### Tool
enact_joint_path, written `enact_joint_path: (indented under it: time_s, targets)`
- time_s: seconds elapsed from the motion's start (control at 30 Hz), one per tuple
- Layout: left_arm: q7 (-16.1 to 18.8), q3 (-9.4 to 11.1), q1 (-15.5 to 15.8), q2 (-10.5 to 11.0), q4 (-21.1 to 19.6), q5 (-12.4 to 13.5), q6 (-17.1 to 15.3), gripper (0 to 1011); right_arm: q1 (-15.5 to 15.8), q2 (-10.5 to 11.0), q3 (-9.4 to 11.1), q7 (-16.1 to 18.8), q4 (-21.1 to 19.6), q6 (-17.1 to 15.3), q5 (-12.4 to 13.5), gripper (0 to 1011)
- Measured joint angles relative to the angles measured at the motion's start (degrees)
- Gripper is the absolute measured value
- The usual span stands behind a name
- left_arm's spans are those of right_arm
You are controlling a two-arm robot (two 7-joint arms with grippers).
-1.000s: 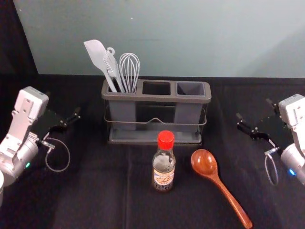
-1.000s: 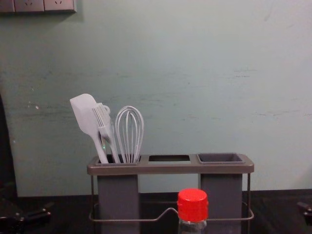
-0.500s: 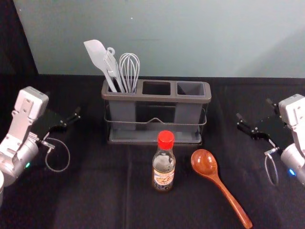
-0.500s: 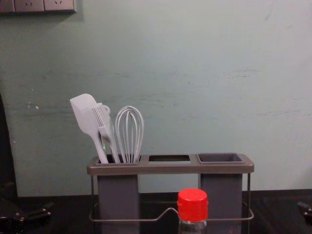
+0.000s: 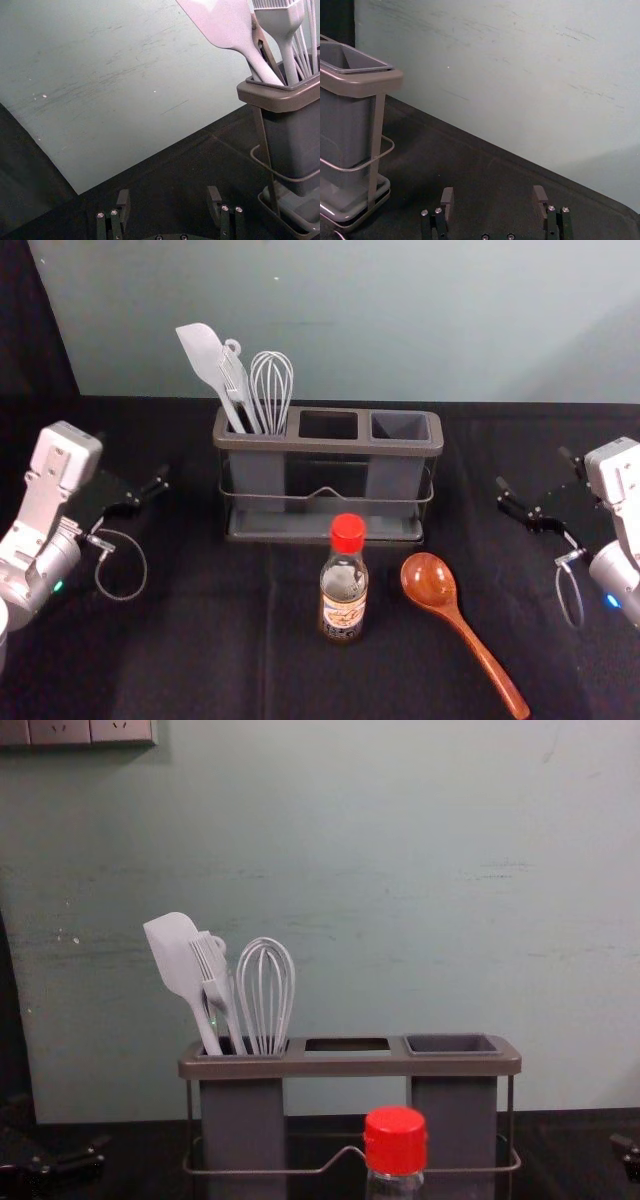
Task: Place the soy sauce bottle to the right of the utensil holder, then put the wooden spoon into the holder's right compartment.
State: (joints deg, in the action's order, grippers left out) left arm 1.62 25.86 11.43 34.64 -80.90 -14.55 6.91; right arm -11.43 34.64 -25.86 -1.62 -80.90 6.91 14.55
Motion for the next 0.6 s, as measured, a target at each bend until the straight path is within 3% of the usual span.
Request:
enact_joint_path:
  time_s: [0.27, 0.6]
  targets:
    - [0.0, 0.0, 0.0, 0.0, 0.0, 0.0, 0.0, 1005, 0.8, 0.3, 1.0, 0.7, -1.3, 0.3, 0.0, 1003]
    - [0.0, 0.0, 0.0, 0.0, 0.0, 0.0, 0.0, 1005, 6.0, 3.0, 4.4, 3.4, -8.6, 0.2, 2.0, 1002]
